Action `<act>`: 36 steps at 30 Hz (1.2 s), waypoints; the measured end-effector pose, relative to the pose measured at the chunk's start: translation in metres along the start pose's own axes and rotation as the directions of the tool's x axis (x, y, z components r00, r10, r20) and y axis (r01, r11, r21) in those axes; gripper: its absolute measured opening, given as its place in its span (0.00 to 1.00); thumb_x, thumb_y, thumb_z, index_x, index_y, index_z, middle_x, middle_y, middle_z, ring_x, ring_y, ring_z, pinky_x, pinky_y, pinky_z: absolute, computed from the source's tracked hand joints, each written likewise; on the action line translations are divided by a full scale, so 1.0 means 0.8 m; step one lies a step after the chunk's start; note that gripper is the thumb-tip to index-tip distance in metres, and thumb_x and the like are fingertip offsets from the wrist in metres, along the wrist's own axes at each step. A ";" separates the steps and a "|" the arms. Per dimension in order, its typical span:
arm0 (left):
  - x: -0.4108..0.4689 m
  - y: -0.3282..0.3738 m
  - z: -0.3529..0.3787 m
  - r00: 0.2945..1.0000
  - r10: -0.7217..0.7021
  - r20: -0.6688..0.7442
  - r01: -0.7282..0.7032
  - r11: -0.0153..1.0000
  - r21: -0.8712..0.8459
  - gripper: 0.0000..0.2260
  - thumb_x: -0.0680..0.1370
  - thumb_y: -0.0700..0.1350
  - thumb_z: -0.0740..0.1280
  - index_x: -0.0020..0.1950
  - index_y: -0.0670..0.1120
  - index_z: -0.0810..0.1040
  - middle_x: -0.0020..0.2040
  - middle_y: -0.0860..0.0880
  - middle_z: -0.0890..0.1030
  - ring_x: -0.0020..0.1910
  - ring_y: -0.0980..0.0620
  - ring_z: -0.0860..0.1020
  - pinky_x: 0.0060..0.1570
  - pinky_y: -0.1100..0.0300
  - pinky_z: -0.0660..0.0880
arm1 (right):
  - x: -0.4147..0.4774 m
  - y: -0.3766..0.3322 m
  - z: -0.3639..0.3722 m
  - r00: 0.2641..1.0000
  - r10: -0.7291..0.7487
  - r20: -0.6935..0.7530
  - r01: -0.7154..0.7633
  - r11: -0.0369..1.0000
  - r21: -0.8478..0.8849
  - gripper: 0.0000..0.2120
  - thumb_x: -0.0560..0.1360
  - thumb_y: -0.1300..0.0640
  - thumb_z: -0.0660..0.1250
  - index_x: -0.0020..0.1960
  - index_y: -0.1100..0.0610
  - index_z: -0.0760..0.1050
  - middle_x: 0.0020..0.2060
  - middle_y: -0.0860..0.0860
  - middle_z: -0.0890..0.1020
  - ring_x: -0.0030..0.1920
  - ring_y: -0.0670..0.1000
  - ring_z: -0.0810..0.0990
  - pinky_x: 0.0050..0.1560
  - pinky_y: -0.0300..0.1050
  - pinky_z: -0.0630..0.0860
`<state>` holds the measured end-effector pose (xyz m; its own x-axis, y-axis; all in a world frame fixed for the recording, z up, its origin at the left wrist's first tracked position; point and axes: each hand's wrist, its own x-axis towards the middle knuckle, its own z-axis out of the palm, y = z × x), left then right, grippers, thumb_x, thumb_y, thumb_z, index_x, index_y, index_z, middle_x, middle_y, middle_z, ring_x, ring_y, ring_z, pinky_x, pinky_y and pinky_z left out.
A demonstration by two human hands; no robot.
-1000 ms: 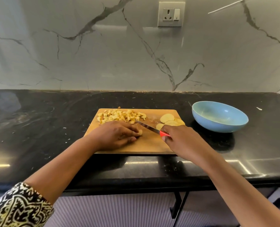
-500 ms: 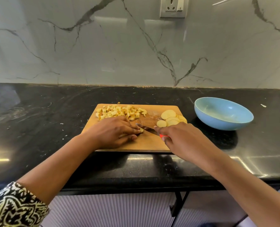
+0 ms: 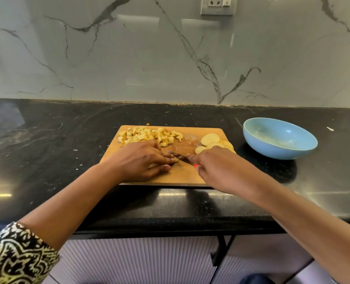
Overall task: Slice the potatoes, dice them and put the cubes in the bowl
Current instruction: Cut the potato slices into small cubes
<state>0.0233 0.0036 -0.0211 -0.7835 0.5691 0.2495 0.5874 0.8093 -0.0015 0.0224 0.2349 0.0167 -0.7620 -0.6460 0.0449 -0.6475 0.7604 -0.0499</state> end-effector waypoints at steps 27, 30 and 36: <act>0.016 0.026 -0.001 0.853 -0.509 -0.114 0.454 0.832 -0.318 0.08 0.74 0.53 0.71 0.50 0.52 0.84 0.45 0.59 0.78 0.45 0.60 0.75 0.44 0.64 0.73 | -0.054 -0.026 0.008 0.960 0.132 -0.248 -0.089 0.980 0.178 0.20 0.82 0.53 0.55 0.73 0.44 0.64 0.43 0.46 0.80 0.36 0.45 0.74 0.33 0.39 0.69; 0.015 0.027 0.002 0.837 -0.530 -0.136 0.477 0.829 -0.292 0.07 0.73 0.53 0.71 0.48 0.54 0.84 0.42 0.59 0.78 0.42 0.59 0.75 0.41 0.64 0.73 | -0.047 -0.039 0.024 0.960 0.131 -0.249 -0.093 0.983 0.157 0.22 0.82 0.53 0.55 0.75 0.45 0.60 0.45 0.46 0.80 0.40 0.45 0.76 0.35 0.39 0.71; 0.020 0.028 0.002 0.830 -0.546 -0.114 0.502 0.819 -0.277 0.06 0.73 0.53 0.71 0.47 0.54 0.83 0.42 0.59 0.78 0.43 0.59 0.75 0.42 0.62 0.76 | -0.036 -0.038 0.034 0.962 0.156 -0.222 -0.138 0.986 0.095 0.23 0.82 0.56 0.55 0.76 0.45 0.59 0.44 0.47 0.79 0.42 0.48 0.76 0.36 0.42 0.71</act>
<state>0.0239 0.0309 -0.0184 -0.9480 0.0133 0.3180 0.1445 0.9083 0.3926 0.0639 0.2282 -0.0103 -0.8341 -0.4880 0.2571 -0.5333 0.8325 -0.1503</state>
